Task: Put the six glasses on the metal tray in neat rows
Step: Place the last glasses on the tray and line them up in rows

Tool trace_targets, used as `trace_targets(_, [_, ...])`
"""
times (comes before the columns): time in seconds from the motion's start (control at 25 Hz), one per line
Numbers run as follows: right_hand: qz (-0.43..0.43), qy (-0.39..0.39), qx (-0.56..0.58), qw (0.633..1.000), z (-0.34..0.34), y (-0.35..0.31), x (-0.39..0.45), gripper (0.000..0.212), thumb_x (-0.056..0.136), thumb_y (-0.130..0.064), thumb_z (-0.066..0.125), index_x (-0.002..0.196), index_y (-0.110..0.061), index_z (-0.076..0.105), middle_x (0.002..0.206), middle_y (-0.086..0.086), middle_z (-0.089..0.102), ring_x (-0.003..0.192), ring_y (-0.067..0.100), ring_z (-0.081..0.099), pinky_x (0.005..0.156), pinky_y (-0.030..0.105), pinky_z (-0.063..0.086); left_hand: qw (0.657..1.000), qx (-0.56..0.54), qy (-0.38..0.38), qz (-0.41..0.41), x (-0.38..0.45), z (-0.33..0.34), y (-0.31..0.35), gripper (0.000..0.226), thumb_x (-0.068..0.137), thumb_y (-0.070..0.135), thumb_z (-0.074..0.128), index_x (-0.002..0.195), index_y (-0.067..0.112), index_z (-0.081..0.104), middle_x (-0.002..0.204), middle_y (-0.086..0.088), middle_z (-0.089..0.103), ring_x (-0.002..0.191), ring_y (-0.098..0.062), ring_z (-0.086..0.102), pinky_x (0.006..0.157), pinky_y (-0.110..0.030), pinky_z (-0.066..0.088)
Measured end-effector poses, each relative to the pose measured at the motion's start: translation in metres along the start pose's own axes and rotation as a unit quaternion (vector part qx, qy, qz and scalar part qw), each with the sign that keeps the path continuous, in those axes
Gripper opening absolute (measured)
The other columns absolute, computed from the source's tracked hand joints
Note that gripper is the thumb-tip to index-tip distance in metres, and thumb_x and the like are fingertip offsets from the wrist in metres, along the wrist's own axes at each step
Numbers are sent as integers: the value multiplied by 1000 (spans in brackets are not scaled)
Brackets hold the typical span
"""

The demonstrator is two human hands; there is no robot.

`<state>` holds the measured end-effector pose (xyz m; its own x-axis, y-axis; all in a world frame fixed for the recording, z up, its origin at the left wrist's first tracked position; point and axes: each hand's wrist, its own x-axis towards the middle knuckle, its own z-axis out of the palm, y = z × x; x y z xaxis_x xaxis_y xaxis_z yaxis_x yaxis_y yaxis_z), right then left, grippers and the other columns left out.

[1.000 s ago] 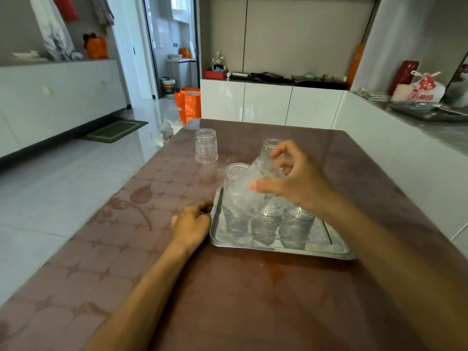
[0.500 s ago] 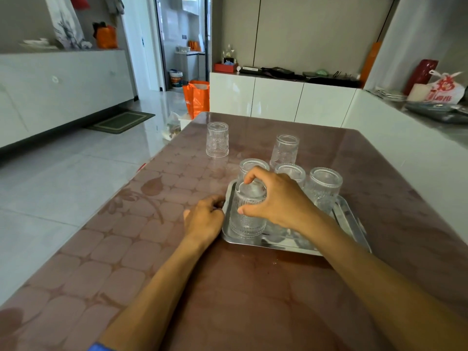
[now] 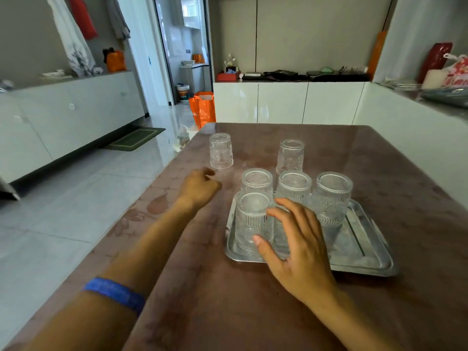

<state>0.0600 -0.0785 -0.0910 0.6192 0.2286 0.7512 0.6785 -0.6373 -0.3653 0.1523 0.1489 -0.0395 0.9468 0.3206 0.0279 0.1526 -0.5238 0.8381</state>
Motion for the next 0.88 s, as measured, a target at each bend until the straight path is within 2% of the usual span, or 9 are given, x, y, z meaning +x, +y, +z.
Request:
trace_targets(0.12, [-10,11,13,1000,1,3,-3,51,86,-47,64,128,-19,53,139,4,51,130,23,43,106,48,36,984,154,65,67,62,-2,14,57,81,14,70,135,15,53,129,-14,61,114,-32,60,89,-36,49])
trace_targets(0.24, [-6,22,28,999,6,10,-2,57,86,-49,62,133,-20,48,145,3,47,136,21,39,110,53,30,946,291,54,137,122,5,27,68,74,20,72,137,21,48,134,-14,57,115,-35,59,81,-36,47])
trace_targets(0.36, [-25,50,19,998,11,13,-1,56,88,-53,57,132,-21,48,143,2,48,134,23,43,109,55,31,932,334,23,137,172,15,33,75,72,25,74,141,26,43,143,-11,51,122,-34,56,89,-38,49])
trace_targets(0.44, [-28,71,9,997,13,15,2,54,88,-56,54,129,-21,49,139,1,53,129,25,48,106,57,35,940,317,12,125,197,22,31,74,71,33,79,137,25,48,138,-3,55,118,-29,57,90,-38,49])
trace_targets(0.48, [-23,75,4,997,13,16,3,53,88,-56,53,127,-21,50,137,2,56,128,25,49,105,57,36,951,284,17,120,206,25,29,67,69,38,82,129,26,53,125,3,60,106,-24,61,83,-35,51])
trace_targets(0.56, [-16,72,-4,997,12,15,4,52,89,-58,51,127,-22,50,135,4,56,127,24,49,105,55,35,971,202,59,114,214,31,24,41,67,44,83,93,33,54,90,18,57,75,-9,57,61,-27,46])
trace_targets(0.64, [-12,58,-8,998,11,15,5,53,87,-57,54,127,-23,49,135,4,56,129,25,47,106,55,34,981,138,104,91,205,33,24,42,66,45,84,76,33,45,77,15,53,65,-7,53,51,-25,41])
trace_targets(0.76, [1,39,12,999,11,17,2,56,83,-53,61,130,-24,49,139,3,54,134,22,42,107,55,33,981,84,145,93,177,29,26,49,59,36,91,85,28,50,83,6,57,73,-20,59,56,-28,45])
trace_targets(0.88, [27,47,48,997,9,14,1,53,87,-51,58,132,-25,49,143,-1,50,134,23,43,102,52,39,971,45,184,145,119,11,40,55,58,33,91,96,23,53,98,2,59,88,-26,63,69,-39,57])
